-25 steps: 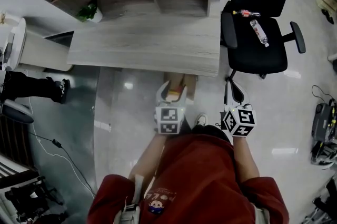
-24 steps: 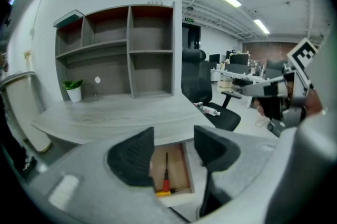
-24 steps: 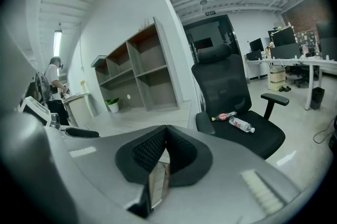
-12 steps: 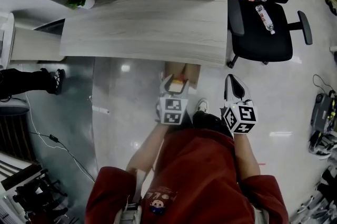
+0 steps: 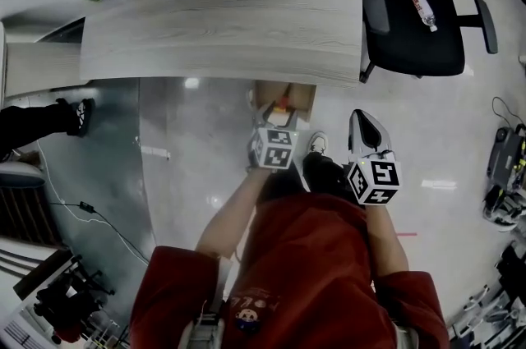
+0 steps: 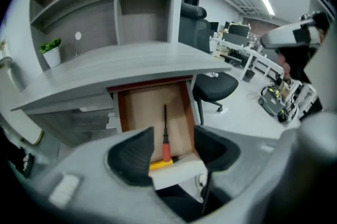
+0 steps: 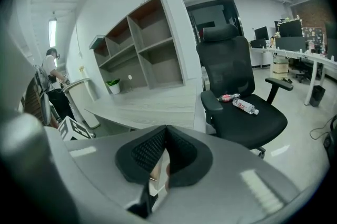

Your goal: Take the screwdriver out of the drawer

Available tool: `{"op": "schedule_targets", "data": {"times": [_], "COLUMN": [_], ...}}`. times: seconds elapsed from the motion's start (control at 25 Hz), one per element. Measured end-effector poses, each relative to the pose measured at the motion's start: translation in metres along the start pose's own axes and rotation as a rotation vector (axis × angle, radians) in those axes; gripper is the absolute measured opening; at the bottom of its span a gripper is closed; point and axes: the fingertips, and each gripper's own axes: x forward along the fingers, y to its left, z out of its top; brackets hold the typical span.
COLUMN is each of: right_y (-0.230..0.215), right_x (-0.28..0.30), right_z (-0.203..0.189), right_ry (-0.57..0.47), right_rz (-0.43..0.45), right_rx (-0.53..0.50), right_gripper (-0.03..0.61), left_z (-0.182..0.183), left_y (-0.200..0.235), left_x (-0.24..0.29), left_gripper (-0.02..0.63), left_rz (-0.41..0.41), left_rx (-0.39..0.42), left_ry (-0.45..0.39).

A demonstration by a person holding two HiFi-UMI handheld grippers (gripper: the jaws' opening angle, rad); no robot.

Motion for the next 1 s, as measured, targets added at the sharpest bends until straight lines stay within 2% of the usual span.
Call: {"op": "schedule_targets", "data": {"times": [0.24, 0.48, 0.68, 1.0], "right_y": [-0.001, -0.002, -0.003, -0.003], "right_x": [0.006, 0.011, 0.014, 0.025], "right_z": [-0.024, -0.042, -0.058, -0.079], "right_ry": [0.053, 0.090, 0.128, 0.173], "right_rz": [-0.015, -0.027, -0.037, -0.056], "right_rx": [0.007, 0.010, 0.016, 0.032], "right_gripper": [-0.002, -0.002, -0.002, -0.002], "left_z": [-0.026, -0.050, -0.071, -0.085], "left_y": [0.007, 0.016, 0.013, 0.024], "left_x": [0.038, 0.077, 0.105, 0.127], "left_gripper": [0.235, 0.235, 0.235, 0.235], "left_rz": [-0.023, -0.035, -0.061, -0.061], "left_rx": [0.016, -0.040, -0.037, -0.027], "left_ry": [0.095, 0.167, 0.221, 0.230]}}
